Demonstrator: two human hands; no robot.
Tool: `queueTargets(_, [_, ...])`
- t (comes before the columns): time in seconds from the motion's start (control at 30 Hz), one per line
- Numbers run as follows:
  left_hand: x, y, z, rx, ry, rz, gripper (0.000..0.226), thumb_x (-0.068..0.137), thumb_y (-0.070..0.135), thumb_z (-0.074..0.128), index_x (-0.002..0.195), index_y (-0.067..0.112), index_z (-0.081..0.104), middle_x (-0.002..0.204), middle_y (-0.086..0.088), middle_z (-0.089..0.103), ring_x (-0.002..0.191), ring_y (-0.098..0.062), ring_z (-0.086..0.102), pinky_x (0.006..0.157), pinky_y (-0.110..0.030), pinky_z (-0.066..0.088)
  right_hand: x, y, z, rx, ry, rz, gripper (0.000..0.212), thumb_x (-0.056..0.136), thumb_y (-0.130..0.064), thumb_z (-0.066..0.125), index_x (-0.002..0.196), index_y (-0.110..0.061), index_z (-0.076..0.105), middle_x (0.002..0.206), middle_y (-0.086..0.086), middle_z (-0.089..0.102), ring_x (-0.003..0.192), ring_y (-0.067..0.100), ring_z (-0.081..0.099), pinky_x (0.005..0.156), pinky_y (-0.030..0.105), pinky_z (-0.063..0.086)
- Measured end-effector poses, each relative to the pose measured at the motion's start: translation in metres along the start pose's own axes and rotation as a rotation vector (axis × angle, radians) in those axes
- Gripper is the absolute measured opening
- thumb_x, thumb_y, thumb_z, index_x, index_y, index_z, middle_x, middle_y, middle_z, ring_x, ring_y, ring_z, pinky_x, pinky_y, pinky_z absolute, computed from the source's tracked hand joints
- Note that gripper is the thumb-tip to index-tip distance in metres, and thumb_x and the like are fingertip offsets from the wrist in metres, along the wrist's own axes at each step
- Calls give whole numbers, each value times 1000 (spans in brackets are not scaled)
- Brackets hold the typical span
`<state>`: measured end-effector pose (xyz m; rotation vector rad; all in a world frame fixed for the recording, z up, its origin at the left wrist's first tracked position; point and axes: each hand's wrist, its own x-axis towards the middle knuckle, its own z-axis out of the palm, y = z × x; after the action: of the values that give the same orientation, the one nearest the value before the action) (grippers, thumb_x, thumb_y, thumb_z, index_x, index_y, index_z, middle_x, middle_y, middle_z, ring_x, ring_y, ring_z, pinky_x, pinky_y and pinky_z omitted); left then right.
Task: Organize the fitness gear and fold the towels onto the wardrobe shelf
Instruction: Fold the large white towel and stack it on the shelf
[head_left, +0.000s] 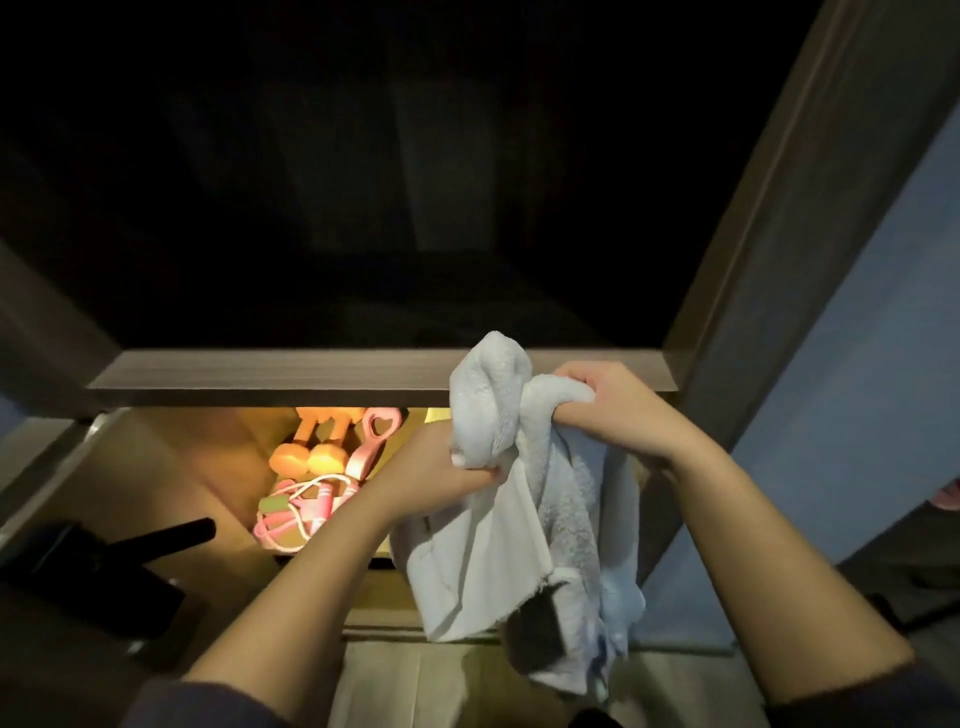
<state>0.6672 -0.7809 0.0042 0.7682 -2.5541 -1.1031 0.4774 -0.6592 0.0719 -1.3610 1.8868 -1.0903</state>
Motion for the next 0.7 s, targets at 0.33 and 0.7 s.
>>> queueTargets(0.33, [-54, -81, 18, -78, 114, 5, 19, 79, 44, 69, 87, 58, 60, 87, 34, 62, 84, 11, 60, 67, -14, 52, -9, 20, 98, -41, 33, 18, 11, 84, -11, 66, 94, -6, 69, 94, 16, 67, 80, 25, 59, 68, 36, 47])
queueTargets(0.7, [-146, -169, 111, 32, 397, 71, 23, 74, 39, 72, 90, 24, 67, 83, 6, 70, 79, -1, 63, 68, -32, 50, -98, 126, 194, 31, 157, -148, 6, 88, -17, 66, 93, -19, 69, 87, -6, 66, 82, 7, 63, 70, 24, 55])
